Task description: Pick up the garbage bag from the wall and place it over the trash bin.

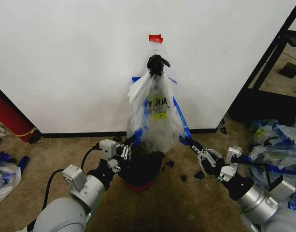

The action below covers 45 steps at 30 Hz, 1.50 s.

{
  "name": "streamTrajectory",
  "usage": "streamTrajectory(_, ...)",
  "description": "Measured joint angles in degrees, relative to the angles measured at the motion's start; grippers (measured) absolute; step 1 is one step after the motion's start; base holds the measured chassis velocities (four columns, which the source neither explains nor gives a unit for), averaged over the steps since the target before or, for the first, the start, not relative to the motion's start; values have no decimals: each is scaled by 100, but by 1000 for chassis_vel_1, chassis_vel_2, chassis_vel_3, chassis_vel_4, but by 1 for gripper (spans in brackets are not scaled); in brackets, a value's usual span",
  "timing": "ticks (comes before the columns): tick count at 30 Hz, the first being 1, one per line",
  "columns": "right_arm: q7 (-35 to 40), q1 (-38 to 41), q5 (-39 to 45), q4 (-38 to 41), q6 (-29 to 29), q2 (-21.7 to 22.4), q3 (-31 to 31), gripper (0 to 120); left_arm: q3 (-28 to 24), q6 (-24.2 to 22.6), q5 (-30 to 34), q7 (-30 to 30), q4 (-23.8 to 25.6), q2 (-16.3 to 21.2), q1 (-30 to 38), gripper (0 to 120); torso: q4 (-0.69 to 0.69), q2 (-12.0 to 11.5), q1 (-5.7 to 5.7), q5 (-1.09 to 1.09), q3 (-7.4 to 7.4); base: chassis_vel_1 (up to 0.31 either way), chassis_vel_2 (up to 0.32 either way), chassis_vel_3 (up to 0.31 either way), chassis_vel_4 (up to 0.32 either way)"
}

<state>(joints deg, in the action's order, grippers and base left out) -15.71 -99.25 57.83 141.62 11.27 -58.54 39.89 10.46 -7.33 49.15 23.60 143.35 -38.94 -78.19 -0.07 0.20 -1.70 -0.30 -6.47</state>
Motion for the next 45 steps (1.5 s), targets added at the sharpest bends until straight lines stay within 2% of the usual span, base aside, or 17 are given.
streamTrajectory(14,-56,-299,-147,172,-120,87,116,0,349,52,1,26,-4,93,-237,0,0,0,0,0,0,0,0,0,0)
streamTrajectory(20,183,236,310,172,-74,271,354,0,512,65,252,75,-5,53,86,0,-1,0,0,1,0,0,0,0,0)
streamTrajectory(24,424,872,738,173,-30,702,482,0,772,103,520,53,-8,209,366,0,1,0,0,1,-1,0,0,0,0)
streamTrajectory(26,441,940,793,173,-32,797,493,0,800,107,548,41,-8,232,407,0,0,0,0,0,-1,0,0,0,0)
streamTrajectory(32,613,1517,1504,172,-88,1679,525,0,993,96,966,5,-9,459,909,0,0,0,0,0,-1,0,0,0,0)
streamTrajectory(33,613,1517,1504,172,-88,1679,525,0,993,96,966,5,-9,459,909,0,0,0,0,0,-1,0,0,0,0)
streamTrajectory(36,755,1953,2197,172,-57,2083,529,0,1293,40,1479,76,-10,611,1219,0,-2,0,-1,0,-1,0,0,0,0)
streamTrajectory(38,793,2091,2363,171,-51,2179,522,0,1389,27,1616,91,-10,659,1257,0,-2,0,-1,1,-1,0,0,0,0)
streamTrajectory(39,880,2488,2748,172,-31,2370,458,0,1654,10,1843,103,-10,762,1249,0,-1,0,-1,1,-1,0,0,0,0)
streamTrajectory(45,1001,3307,3280,46,38,2534,91,0,2106,-34,2065,140,-10,840,1063,0,1,0,-1,-1,-1,0,0,0,0)
